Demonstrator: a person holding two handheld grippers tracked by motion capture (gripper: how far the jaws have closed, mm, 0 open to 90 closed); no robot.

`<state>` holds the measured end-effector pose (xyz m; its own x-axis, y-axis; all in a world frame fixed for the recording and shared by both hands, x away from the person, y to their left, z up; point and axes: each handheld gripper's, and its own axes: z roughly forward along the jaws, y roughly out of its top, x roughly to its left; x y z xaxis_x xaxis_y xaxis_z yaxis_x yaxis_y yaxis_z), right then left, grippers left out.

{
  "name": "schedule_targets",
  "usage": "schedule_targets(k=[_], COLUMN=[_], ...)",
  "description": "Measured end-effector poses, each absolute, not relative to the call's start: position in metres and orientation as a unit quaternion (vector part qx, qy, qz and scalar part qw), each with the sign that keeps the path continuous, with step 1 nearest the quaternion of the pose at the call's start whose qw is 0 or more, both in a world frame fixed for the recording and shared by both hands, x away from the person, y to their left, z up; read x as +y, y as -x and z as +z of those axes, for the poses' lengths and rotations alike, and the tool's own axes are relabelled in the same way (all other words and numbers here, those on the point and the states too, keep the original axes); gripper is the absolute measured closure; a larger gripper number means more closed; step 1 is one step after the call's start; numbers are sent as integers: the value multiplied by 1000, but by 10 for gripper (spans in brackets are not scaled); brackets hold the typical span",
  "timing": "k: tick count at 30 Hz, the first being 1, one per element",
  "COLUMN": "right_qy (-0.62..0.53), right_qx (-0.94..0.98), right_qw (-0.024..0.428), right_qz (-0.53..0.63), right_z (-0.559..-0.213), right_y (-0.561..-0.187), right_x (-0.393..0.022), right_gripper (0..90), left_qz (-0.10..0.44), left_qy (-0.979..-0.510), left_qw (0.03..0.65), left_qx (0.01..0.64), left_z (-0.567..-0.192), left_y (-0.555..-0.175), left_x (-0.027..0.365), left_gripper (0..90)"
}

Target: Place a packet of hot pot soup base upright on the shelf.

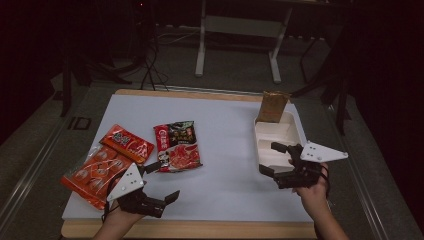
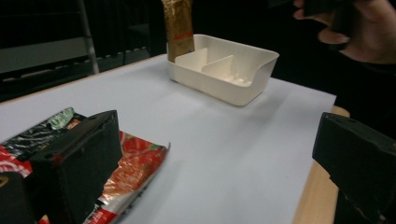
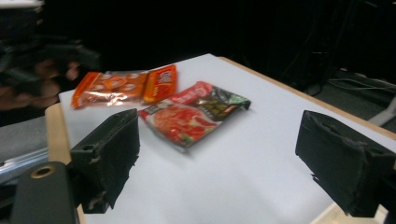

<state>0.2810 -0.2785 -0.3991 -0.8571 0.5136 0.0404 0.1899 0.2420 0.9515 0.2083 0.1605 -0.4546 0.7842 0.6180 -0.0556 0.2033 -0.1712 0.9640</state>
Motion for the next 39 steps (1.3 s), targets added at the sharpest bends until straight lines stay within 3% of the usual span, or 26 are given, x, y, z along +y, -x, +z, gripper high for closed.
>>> schedule_targets(k=[10, 19, 39], right_qy=[-222, -210, -202], right_qx=[769, 775, 778], right_qw=[133, 134, 135], right_qz=[585, 580, 580], right_z=[-399, -403, -407], right_y=[-268, -262, -261], right_x=[-274, -265, -259], right_gripper=[105, 132, 143], left_qz=[177, 208, 230], left_qy=[-744, -747, -736], left_qw=[571, 545, 521], left_qx=[298, 317, 365], left_z=[-441, -426, -439], left_y=[-235, -270, -331], left_x=[157, 156, 174], left_gripper=[20, 20, 43])
